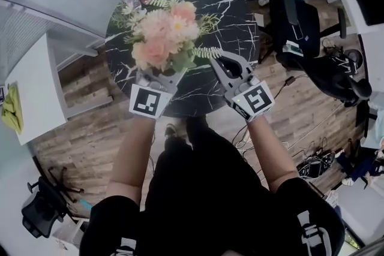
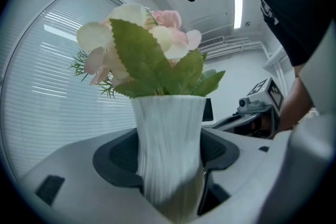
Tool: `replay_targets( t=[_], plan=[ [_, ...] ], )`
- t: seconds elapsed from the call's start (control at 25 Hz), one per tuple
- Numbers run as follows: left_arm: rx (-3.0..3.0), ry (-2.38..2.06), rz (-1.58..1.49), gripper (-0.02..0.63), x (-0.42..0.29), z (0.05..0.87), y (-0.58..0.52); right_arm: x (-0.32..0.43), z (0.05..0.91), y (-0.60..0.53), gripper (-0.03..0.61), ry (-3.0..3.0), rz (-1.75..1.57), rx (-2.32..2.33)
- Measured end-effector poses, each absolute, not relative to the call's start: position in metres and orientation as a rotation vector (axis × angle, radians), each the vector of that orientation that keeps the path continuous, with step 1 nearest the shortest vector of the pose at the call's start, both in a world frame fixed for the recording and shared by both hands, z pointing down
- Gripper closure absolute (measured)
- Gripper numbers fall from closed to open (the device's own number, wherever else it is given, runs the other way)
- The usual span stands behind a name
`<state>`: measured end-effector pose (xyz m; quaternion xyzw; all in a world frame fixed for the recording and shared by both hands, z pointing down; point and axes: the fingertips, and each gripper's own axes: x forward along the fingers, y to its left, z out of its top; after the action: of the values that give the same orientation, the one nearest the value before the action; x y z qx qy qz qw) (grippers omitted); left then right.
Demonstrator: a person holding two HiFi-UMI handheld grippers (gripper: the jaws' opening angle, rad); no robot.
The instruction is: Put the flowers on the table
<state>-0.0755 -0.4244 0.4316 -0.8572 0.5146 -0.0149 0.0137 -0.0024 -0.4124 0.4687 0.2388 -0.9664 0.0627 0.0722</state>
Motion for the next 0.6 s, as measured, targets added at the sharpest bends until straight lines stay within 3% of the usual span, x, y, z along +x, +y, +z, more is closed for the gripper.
replay_targets(
  t=[0.6],
  plan=[
    [-2.641,1.725,-0.028,0.279,-0.070,0.534,-0.485,0.003,0.580,-0.466,0.556,-2.853,0.314,0.731]
  ],
)
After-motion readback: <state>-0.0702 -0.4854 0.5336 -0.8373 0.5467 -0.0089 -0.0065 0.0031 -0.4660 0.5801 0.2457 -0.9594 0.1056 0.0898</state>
